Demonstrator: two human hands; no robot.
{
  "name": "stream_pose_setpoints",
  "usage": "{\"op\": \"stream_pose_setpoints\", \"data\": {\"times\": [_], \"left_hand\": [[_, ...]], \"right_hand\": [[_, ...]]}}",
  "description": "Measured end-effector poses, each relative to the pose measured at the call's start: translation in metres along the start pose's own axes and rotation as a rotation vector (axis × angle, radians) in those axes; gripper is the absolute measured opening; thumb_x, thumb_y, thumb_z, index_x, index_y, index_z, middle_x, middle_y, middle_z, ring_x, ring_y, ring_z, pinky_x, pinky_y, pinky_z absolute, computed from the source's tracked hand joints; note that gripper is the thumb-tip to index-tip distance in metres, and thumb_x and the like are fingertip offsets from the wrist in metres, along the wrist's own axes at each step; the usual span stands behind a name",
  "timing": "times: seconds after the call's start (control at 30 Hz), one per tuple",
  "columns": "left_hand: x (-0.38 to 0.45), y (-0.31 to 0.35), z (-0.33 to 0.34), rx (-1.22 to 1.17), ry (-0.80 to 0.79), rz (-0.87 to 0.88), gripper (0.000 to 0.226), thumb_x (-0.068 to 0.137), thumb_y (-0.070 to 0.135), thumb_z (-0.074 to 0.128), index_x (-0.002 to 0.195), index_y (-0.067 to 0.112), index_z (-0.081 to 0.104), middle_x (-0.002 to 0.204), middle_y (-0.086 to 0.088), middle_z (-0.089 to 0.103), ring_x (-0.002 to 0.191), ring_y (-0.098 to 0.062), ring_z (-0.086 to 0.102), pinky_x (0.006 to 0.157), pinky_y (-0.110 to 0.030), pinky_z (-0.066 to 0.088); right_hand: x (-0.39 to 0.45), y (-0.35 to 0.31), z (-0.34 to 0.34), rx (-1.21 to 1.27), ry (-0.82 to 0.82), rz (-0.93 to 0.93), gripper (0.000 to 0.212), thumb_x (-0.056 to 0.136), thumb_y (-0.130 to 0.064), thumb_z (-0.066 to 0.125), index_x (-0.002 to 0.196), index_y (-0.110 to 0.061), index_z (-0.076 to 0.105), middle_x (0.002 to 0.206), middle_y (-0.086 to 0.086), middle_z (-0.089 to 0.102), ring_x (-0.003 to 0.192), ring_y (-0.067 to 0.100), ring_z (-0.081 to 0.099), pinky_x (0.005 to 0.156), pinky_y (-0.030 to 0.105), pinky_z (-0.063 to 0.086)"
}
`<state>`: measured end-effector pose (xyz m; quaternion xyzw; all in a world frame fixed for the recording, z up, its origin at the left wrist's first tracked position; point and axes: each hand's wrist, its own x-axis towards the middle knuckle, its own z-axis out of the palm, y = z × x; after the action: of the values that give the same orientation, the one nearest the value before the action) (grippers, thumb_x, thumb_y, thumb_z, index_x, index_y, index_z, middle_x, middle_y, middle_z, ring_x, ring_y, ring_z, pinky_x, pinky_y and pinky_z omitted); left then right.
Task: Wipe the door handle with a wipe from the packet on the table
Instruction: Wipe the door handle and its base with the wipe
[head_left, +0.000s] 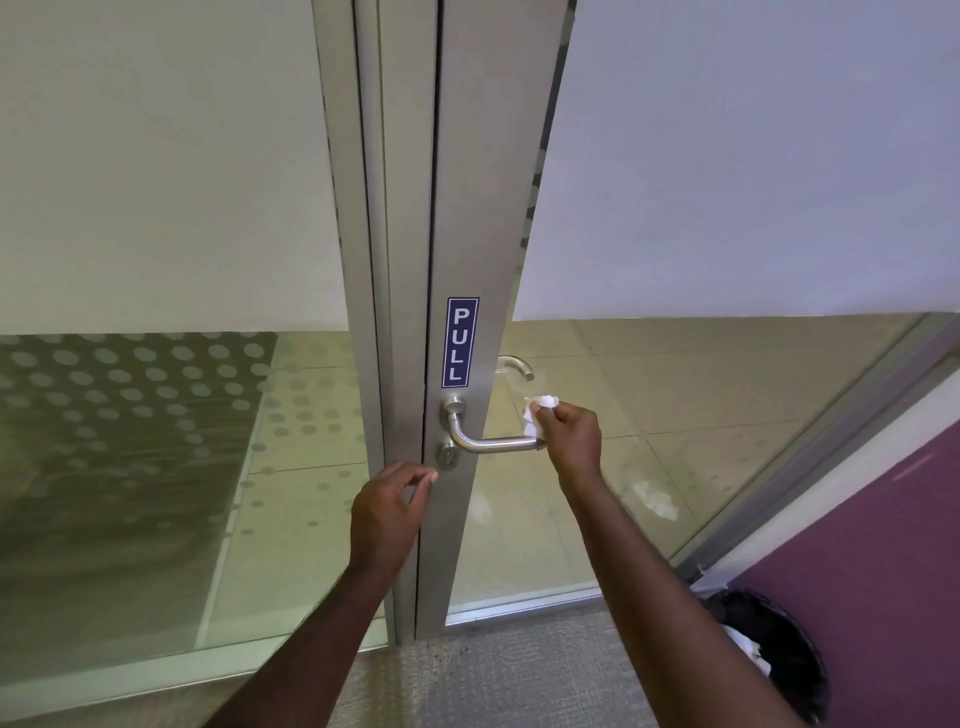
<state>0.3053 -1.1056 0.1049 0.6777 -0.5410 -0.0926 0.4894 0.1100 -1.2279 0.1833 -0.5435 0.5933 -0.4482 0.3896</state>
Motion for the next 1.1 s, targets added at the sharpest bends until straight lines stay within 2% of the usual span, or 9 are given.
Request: {"op": "stream_pose_setpoints", "data": {"times": [0.1, 0.17, 0.27, 0.37, 0.53, 0.67, 0.87, 1.0, 1.1], "left_hand": [[-0.001, 0.0, -0.005, 0.014, -0.005, 0.003, 0.006, 0.09, 0.016, 0.075, 0.094, 0.019, 0.078, 0.089, 0.012, 0.074, 0.081, 0.0, 0.067, 0.071, -0.024, 0.058], [0.0, -0.002, -0.009, 0.012, 0.0, 0.005, 0.006, 0.091, 0.016, 0.074, 0.094, 0.019, 0.078, 0.089, 0.011, 0.074, 0.081, -0.001, 0.067, 0.071, -0.027, 0.059], [0.001, -0.008, -0.014, 0.018, 0.009, 0.0, 0.005, 0.091, 0.016, 0.074, 0.094, 0.018, 0.078, 0.089, 0.009, 0.074, 0.081, -0.006, 0.069, 0.072, -0.033, 0.06], [0.002, -0.012, -0.016, 0.025, 0.013, -0.007, 0.004, 0.092, 0.017, 0.073, 0.092, 0.019, 0.077, 0.087, 0.009, 0.073, 0.079, -0.009, 0.068, 0.071, -0.036, 0.059], [0.001, -0.012, -0.018, 0.022, 0.008, -0.001, 0.005, 0.093, 0.019, 0.072, 0.094, 0.019, 0.077, 0.088, 0.01, 0.073, 0.079, -0.007, 0.068, 0.07, -0.035, 0.059], [0.003, -0.012, -0.024, 0.037, 0.025, -0.01, 0.007, 0.092, 0.018, 0.073, 0.097, 0.016, 0.078, 0.09, 0.006, 0.075, 0.08, -0.007, 0.068, 0.071, -0.032, 0.06], [0.008, -0.014, -0.031, 0.049, 0.041, -0.017, 0.008, 0.092, 0.016, 0.073, 0.097, 0.013, 0.078, 0.089, 0.003, 0.076, 0.078, -0.01, 0.068, 0.07, -0.03, 0.06], [0.009, -0.013, -0.028, 0.045, 0.032, -0.015, 0.007, 0.091, 0.016, 0.074, 0.096, 0.014, 0.078, 0.089, 0.002, 0.077, 0.078, -0.011, 0.069, 0.069, -0.031, 0.06], [0.011, -0.016, -0.03, 0.036, 0.028, -0.031, 0.006, 0.092, 0.018, 0.074, 0.095, 0.015, 0.078, 0.089, 0.005, 0.076, 0.079, -0.012, 0.069, 0.071, -0.037, 0.06]], "right_hand": [[-0.009, 0.012, -0.009, -0.341, 0.014, -0.408, 0.041, 0.105, -0.034, 0.051, 0.073, -0.026, 0.074, 0.067, -0.011, 0.07, 0.067, 0.002, 0.063, 0.065, 0.024, 0.046], [-0.01, 0.021, -0.02, -0.481, 0.019, -0.631, 0.03, 0.105, -0.022, 0.053, 0.085, -0.027, 0.076, 0.087, -0.01, 0.076, 0.088, 0.009, 0.069, 0.084, 0.036, 0.052], [-0.014, 0.035, -0.032, -0.655, -0.037, -0.807, 0.031, 0.1, -0.009, 0.057, 0.125, -0.021, 0.069, 0.129, -0.004, 0.071, 0.135, 0.023, 0.054, 0.115, 0.05, 0.036], [-0.024, 0.041, -0.029, -0.811, -0.037, -0.941, 0.035, 0.099, -0.008, 0.054, 0.132, -0.016, 0.064, 0.126, 0.002, 0.072, 0.135, 0.026, 0.055, 0.121, 0.048, 0.026], [-0.053, 0.025, 0.011, -0.972, 0.089, -0.906, 0.026, 0.095, -0.008, 0.055, 0.112, -0.017, 0.072, 0.102, 0.002, 0.074, 0.109, 0.027, 0.064, 0.12, 0.053, 0.025], [-0.071, -0.003, 0.056, -1.134, 0.017, -0.774, 0.02, 0.083, -0.013, 0.072, 0.103, -0.014, 0.072, 0.087, 0.004, 0.073, 0.093, 0.029, 0.068, 0.118, 0.053, 0.022], [-0.072, -0.034, 0.076, -1.196, -0.09, -0.501, 0.004, 0.09, -0.017, 0.065, 0.089, -0.017, 0.068, 0.082, 0.004, 0.073, 0.089, 0.027, 0.068, 0.113, 0.049, 0.027], [-0.073, -0.037, 0.07, -1.064, -0.076, -0.419, 0.033, 0.095, -0.045, 0.051, 0.093, -0.019, 0.072, 0.092, 0.003, 0.073, 0.097, 0.026, 0.065, 0.107, 0.048, 0.023], [-0.07, -0.041, 0.06, -1.022, -0.109, -0.347, 0.046, 0.102, -0.041, 0.034, 0.097, -0.018, 0.074, 0.103, 0.008, 0.069, 0.108, 0.031, 0.061, 0.115, 0.055, 0.013]]}}
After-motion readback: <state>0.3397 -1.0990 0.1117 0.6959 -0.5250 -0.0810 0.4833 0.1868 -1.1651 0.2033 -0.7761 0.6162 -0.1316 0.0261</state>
